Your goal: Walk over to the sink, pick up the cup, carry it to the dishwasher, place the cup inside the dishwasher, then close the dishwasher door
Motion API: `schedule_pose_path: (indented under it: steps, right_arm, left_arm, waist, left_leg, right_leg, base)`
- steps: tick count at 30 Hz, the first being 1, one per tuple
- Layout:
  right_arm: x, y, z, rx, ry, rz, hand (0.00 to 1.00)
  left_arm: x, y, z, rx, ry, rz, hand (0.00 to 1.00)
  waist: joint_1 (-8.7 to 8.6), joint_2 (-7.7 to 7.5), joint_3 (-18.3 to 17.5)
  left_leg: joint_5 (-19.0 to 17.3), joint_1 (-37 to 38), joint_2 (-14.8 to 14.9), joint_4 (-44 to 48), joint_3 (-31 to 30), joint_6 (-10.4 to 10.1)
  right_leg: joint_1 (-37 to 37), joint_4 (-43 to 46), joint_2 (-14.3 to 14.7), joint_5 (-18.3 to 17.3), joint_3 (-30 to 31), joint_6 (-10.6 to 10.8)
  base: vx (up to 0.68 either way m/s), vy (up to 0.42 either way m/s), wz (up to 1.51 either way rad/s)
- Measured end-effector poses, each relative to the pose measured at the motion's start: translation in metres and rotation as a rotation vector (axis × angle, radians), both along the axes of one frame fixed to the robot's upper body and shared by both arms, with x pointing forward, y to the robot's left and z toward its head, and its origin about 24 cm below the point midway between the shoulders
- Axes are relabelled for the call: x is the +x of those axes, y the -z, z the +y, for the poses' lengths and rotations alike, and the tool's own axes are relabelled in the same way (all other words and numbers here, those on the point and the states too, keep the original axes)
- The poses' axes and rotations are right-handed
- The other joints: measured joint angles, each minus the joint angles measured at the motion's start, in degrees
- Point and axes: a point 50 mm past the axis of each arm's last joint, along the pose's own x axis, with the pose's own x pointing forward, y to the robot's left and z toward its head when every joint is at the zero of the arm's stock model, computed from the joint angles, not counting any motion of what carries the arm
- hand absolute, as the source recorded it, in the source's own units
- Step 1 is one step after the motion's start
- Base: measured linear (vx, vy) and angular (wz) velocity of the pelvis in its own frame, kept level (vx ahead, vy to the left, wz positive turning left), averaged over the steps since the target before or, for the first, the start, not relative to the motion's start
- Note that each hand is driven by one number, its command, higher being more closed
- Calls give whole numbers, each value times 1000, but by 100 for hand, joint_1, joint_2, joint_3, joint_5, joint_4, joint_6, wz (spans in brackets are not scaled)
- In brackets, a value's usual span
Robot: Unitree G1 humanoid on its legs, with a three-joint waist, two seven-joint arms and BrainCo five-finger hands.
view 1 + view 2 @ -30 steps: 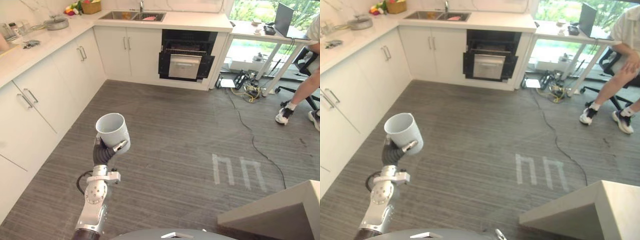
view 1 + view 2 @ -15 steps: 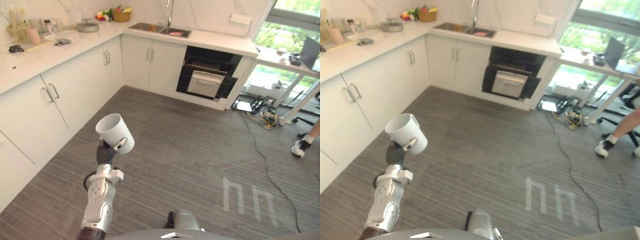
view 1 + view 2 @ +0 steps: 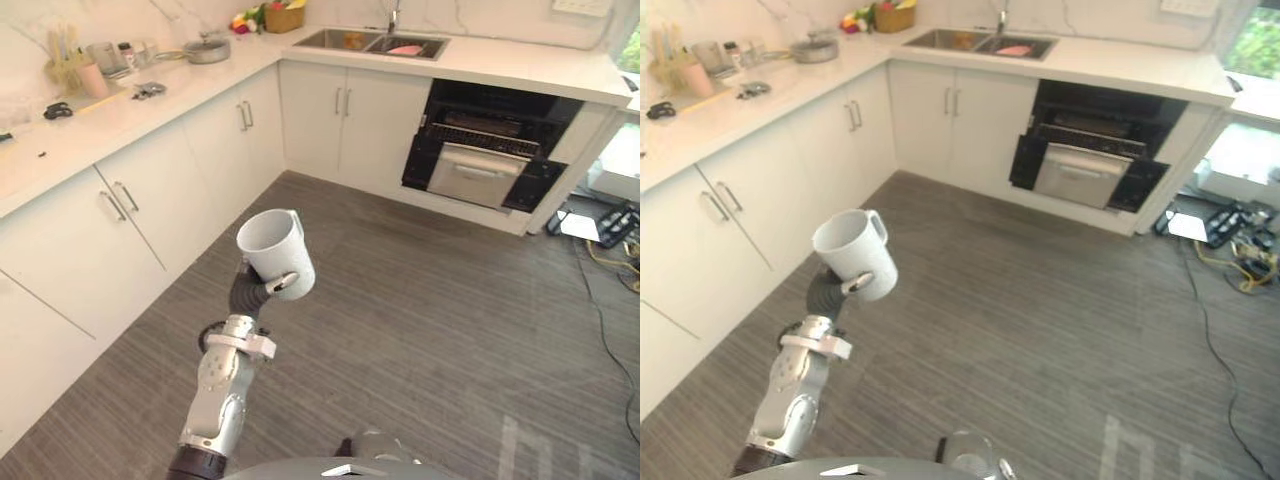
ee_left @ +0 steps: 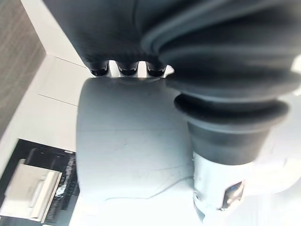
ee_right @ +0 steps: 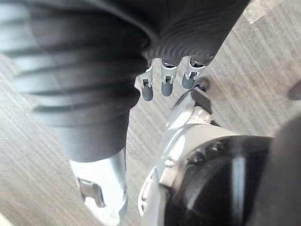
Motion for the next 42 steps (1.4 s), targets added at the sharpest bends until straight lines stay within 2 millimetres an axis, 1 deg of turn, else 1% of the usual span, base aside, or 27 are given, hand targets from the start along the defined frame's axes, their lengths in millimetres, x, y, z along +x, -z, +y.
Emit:
schedule_pose_path:
  steps: [2, 5, 6, 8, 9, 11, 12, 13, 16, 18, 19, 21, 23, 24, 27, 28, 31, 32, 33, 34, 35, 36, 37, 38, 39, 40, 42]
  right_arm:
    - [6, -1, 0, -22, -63, -30, 0]
    - [30, -3, 7, -10, -177, -97, 0]
    - [44, -4, 11, -31, -220, -125, 0]
    - [52, -6, 11, -65, -236, -160, 0]
    - [60, -9, 9, -109, -235, -201, 0]
    - [64, -12, 4, -169, -231, -237, 0]
    - [70, -13, 7, -193, -225, -259, 0]
    - [72, -14, 11, -202, -231, -272, 0]
    - [88, -20, 8, -306, -212, -309, 0]
    - [93, -28, -7, -445, -188, -291, 0]
    - [101, -36, -13, -517, -176, -313, 0]
    - [114, -47, -17, -587, -214, -362, 0]
    - [131, -59, -8, -617, -308, -458, 0]
    - [132, -60, -4, -611, -322, -477, 0]
    - [129, -65, 7, -569, -314, -524, 0]
    - [124, -66, 7, -558, -307, -522, 0]
    - [119, -66, 7, -516, -282, -513, 0]
    - [118, -64, 9, -504, -289, -503, 0]
    - [116, -61, 9, -483, -313, -473, 0]
    - [115, -61, 10, -479, -316, -471, 0]
    - [114, -60, 9, -477, -323, -460, 0]
    - [112, -57, 11, -462, -325, -443, 0]
    - [107, -54, 10, -457, -303, -422, 0]
    - [100, -50, 5, -463, -290, -392, 0]
    - [96, -48, 4, -470, -287, -384, 0]
    - [92, -48, 0, -497, -296, -380, 0]
    - [86, -48, -6, -545, -316, -379, 0]
  left_arm:
    - [-2, 4, 10, 12, -39, 19, 100]
    - [-2, 3, 22, 28, -92, 17, 100]
    - [-2, -3, 27, 28, -120, -7, 100]
    - [-3, -6, 29, 34, -137, -26, 100]
    - [-2, -8, 35, 44, -161, -31, 100]
    - [-3, -5, 44, 56, -192, -23, 100]
    - [-5, -2, 54, 73, -218, -11, 100]
    - [-6, -1, 60, 84, -232, -8, 100]
    - [-6, -3, 69, 106, -245, -22, 100]
    - [-5, -4, 67, 102, -230, -29, 100]
    - [-6, -5, 67, 107, -228, -33, 100]
    - [-8, -6, 69, 133, -230, -36, 100]
    - [-11, -5, 64, 149, -214, -49, 100]
    - [-12, -6, 62, 149, -207, -58, 100]
    - [-12, -8, 52, 143, -161, -92, 100]
    - [-13, -10, 49, 147, -132, -110, 100]
    - [-15, -20, 45, 140, -96, -192, 100]
    - [-15, -21, 44, 135, -91, -206, 100]
    - [-15, -21, 39, 98, -71, -214, 100]
    - [-14, -22, 39, 92, -67, -219, 100]
    - [-13, -24, 35, 78, -47, -234, 100]
    - [-9, -26, 29, 67, -14, -254, 100]
    - [-6, -26, 25, 61, 7, -263, 100]
    - [-5, -25, 21, 49, 13, -263, 100]
    - [-6, -24, 18, 40, 11, -262, 100]
    - [-6, -22, 17, 29, 3, -252, 100]
    - [-6, -19, 20, 28, -19, -235, 100]
  waist:
    - [77, -66, 6]
    - [226, -256, 4]
    - [281, -366, 24]
    - [350, -387, 39]
    - [372, -382, 48]
    - [387, -255, 48]
    - [408, -363, -19]
    - [408, -439, -51]
    - [343, -681, -122]
    - [318, -750, -112]
    - [277, -809, -56]
    - [136, -798, -20]
    - [-43, -641, 43]
    - [-89, -633, 48]
    - [-291, -631, 226]
    - [-309, -629, 230]
    - [-290, -618, 224]
    - [-311, -601, 225]
    - [-381, -333, 147]
    - [-394, -296, 160]
    - [-452, -233, 159]
    - [-469, -120, 171]
    - [-467, -58, 205]
    - [-421, -16, 213]
    - [-411, -9, 225]
    - [-392, 76, 223]
    - [-348, 69, 218]
  left_leg:
    - [-848, -538, -72, 342, 590, 600]
    - [-1502, -848, -189, -1427, 1196, 821]
    - [-1471, -892, -365, -2921, 1260, 793]
    - [-1236, -975, -456, -3957, 1258, 711]
    - [-920, -1144, -503, -4710, 1356, 626]
    - [-696, -1123, -387, -4941, 1587, 567]
    - [-325, -1109, -427, -4458, 1635, 543]
    - [-346, -1139, -472, -4242, 1629, 573]
    - [-890, -1153, -760, -3535, 1505, 976]
    - [-1192, -843, -1026, -3554, 1650, 1136]
    - [-1292, -475, -1264, -3809, 1788, 1247]
    - [-1421, 147, -1463, -4219, 1887, 1373]
    - [-1530, 971, -1488, -4806, 1903, 1417]
    - [-1555, 1116, -1488, -4921, 1901, 1423]
    - [-1843, 1740, -1460, -5098, 1880, 1389]
    - [-2047, 1955, -1445, -5088, 1884, 1339]
    - [-2564, 2464, -1427, -5052, 1945, 1036]
    - [-2690, 2598, -1415, -5053, 1916, 991]
    - [-2810, 2780, -1184, -4919, 1750, 942]
    - [-2794, 2749, -1151, -4826, 1697, 949]
    - [-2723, 2618, -1096, -4390, 1459, 1033]
    - [-2546, 2381, -988, -3550, 1240, 915]
    - [-2155, 2093, -863, -2624, 1117, 567]
    - [-1192, 1575, -708, -1309, 853, 9]
    - [-867, 1287, -595, -575, 749, -189]
    - [-773, 768, -374, 475, 743, -45]
    - [-916, 101, -217, 964, 871, 353]
  right_leg:
    - [582, -391, 49, -70, 369, -95]
    - [1031, -964, -138, 33, 924, 43]
    - [1230, -1179, -318, 72, 1199, 233]
    - [1383, -1338, -449, 30, 1396, 371]
    - [1615, -1485, -622, -93, 1519, 596]
    - [1975, -1512, -685, -310, 1661, 891]
    - [2119, -1436, -880, -392, 1871, 851]
    - [2099, -1335, -950, -329, 1952, 766]
    - [1830, -433, -1183, 415, 2001, 796]
    - [1478, 507, -1430, 1243, 1981, 1241]
    - [1078, 1335, -1675, 2020, 2029, 1499]
    - [367, 2863, -1889, 2133, 1769, 1256]
    - [-513, 3845, -1529, 1495, 1255, 597]
    - [-737, 3870, -1375, 1355, 1158, 553]
    - [-1459, 2819, -1012, 951, 389, 505]
    - [-1479, 1733, -983, 968, -54, 442]
    - [-1453, -636, -748, 1688, -568, 480]
    - [-1464, -766, -710, 2007, -558, 368]
    - [-1503, -200, -535, 1893, -591, -401]
    - [-1522, -96, -542, 1786, -597, -406]
    - [-1566, 227, -580, 1471, -649, -453]
    - [-1447, 462, -562, 1067, -728, -436]
    - [-1237, 555, -490, 801, -741, -410]
    - [-880, 568, -371, 499, -691, -364]
    - [-684, 525, -301, 359, -695, -332]
    - [-258, 370, -168, 178, -703, -303]
    - [359, -15, -102, 41, -655, -200]
  base:
    - [401, 13, -89]
    - [478, 112, -109]
    - [505, 173, -93]
    - [540, 239, -72]
    - [554, 300, -59]
    - [633, 403, -74]
    - [579, 398, -78]
    - [555, 381, -69]
    - [511, 348, -16]
    - [551, 347, 6]
    - [558, 318, -15]
    - [460, 239, -22]
    - [412, 164, -23]
    - [303, 68, -6]
    - [427, -33, 13]
    - [463, -67, 0]
    - [572, -97, -8]
    - [768, -154, 7]
    - [515, -108, 11]
    - [743, -202, 17]
    - [616, -225, 18]
    - [623, -242, 19]
    - [655, -246, 4]
    - [508, -172, -7]
    - [732, -207, -17]
    - [691, -155, -15]
    - [504, -107, -20]
